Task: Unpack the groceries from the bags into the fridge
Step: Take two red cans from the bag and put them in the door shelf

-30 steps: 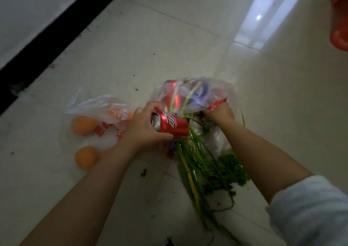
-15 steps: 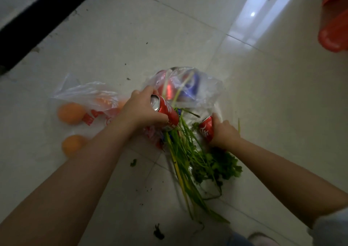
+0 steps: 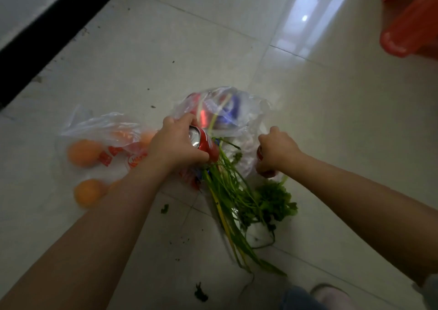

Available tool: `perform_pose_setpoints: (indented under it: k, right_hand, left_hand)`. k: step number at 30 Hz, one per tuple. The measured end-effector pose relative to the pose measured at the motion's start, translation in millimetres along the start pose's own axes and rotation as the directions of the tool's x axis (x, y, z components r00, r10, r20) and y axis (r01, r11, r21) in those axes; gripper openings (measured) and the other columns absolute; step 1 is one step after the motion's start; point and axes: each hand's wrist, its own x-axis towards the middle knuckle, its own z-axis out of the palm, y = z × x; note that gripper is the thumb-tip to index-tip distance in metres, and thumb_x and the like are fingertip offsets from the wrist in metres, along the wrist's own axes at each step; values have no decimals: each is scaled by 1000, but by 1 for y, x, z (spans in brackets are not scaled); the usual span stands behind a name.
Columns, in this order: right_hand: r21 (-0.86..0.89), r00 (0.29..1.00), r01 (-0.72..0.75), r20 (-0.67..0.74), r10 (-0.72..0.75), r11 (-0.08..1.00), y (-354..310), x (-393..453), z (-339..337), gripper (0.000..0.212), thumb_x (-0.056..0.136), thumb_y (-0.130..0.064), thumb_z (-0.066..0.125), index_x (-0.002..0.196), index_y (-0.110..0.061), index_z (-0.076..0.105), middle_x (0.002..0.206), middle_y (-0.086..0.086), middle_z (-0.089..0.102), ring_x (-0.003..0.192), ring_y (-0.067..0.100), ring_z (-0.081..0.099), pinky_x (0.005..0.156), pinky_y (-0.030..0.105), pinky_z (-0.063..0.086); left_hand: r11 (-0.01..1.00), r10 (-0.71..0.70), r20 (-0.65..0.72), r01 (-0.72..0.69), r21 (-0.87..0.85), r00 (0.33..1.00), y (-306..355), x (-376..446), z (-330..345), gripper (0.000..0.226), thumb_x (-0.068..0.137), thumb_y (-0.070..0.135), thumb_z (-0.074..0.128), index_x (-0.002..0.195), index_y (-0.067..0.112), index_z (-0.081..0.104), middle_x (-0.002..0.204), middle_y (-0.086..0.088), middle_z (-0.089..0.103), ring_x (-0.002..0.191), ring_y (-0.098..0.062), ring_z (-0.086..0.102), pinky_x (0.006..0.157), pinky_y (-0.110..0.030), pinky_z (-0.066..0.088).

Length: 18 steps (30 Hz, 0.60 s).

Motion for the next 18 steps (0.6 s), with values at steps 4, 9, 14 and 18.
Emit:
perform_pose_setpoints:
  k: [4, 9, 14, 18]
  right_hand:
    - [196, 997, 4, -76, 11, 981, 20, -29, -40, 57, 72, -29, 73, 120, -9, 49, 123, 16, 44, 109, 33, 50, 76, 33, 44]
    - [469, 982, 55, -184, 37, 881, 52, -107, -113, 65, 72, -28, 75, 127, -11, 44, 128, 13, 42, 119, 30, 39, 93, 34, 42]
    - [656, 971, -6, -178, 162, 754, 105, -221, -195, 71, 65, -29, 79, 128, -12, 50, 125, 8, 49, 116, 25, 46, 94, 29, 41]
    - [727, 942, -48, -196, 274, 685, 156, -325, -264, 67, 67, -26, 78, 126, -11, 52, 124, 8, 51, 116, 24, 48, 96, 28, 40]
  left_hand:
    - [998, 26, 3, -26, 49, 1000, 38, -15, -5, 68, 65, 26, 79, 123, 20, 45, 120, -11, 39, 110, -32, 51, 86, -34, 46]
    - [992, 25, 70, -33, 119, 997, 101, -62, -53, 69, 67, 25, 78, 125, 18, 43, 123, -12, 39, 108, -33, 52, 84, -34, 47]
    - [995, 55, 72, -60, 80, 996, 182, -133, -139, 68, 64, 29, 81, 121, 17, 46, 125, -10, 41, 113, -31, 52, 87, -34, 45]
    - [977, 192, 101, -200, 79, 976, 267, -190, -210, 68, 65, 29, 81, 122, 14, 48, 121, -6, 51, 111, -25, 52, 82, -28, 39]
